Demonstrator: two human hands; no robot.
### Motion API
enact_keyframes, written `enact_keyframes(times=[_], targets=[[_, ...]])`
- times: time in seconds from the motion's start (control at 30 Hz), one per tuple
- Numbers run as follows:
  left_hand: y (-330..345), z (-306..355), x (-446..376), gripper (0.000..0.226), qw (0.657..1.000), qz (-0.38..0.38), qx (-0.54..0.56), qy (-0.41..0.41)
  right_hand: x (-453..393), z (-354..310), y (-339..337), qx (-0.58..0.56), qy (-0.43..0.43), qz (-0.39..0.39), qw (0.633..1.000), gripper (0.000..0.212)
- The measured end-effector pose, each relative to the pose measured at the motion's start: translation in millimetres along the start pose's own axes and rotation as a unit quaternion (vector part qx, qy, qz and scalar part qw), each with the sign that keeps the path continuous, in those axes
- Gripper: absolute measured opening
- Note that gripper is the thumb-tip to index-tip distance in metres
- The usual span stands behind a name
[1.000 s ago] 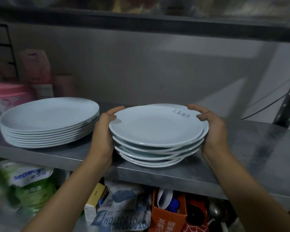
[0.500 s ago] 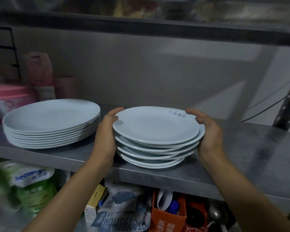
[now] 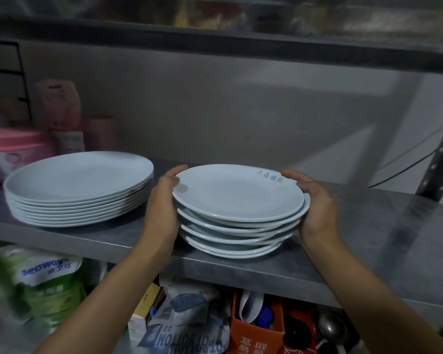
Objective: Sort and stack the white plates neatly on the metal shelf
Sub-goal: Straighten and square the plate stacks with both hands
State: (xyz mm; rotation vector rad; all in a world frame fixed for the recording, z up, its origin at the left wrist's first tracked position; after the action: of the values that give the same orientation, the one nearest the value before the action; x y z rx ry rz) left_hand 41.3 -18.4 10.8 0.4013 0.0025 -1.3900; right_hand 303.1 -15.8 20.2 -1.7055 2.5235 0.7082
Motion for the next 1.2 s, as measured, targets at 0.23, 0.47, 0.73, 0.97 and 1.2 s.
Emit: enact_keyframes(times=[0.23, 0.47, 0.73, 0.97, 1.2], targets=[[3.1, -0.7, -0.8, 0.046, 1.000, -0.007, -0.012, 0.004, -0.2, 0.0, -1.2, 0.001, -0.001, 0.006, 1.000, 0.032], [3.4, -6.3, -0.2, 0.044, 1.000, -0.012, 0.003, -0.012, 0.7, 5.0, 0.2, 0.026, 0.003, 0.013, 1.000, 0.032], [1.0, -13.2, -1.1, 0.044, 1.000, 0.007, 0.004, -0.030, 8.3, -0.9, 12.7, 0.019, -0.010, -0.011, 1.000, 0.030], [6.1, -8.3, -1.5, 0.046, 1.000, -0.014, -0.015, -0.014, 2.7, 9.1, 14.8, 0.014, 0.011, -0.045, 0.999, 0.022], [5.8, -6.0, -4.9, 0.042, 0.999, -0.031, -0.022, 0.014, -3.9, 12.4, 14.5, 0.016, -0.006, -0.066, 0.998, 0.027]])
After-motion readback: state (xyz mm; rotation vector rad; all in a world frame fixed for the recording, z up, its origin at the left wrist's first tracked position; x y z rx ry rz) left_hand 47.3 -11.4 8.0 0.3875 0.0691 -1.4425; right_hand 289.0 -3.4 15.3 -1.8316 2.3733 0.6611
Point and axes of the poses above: each hand's wrist, its own x-axis away from the middle knuckle, its own y-axis out of the palm, z = x × y, the point moved 8 cm from there along -x, towards the middle knuckle, and after that the axes turned 1 degree about -x, right-handed, at the moved point
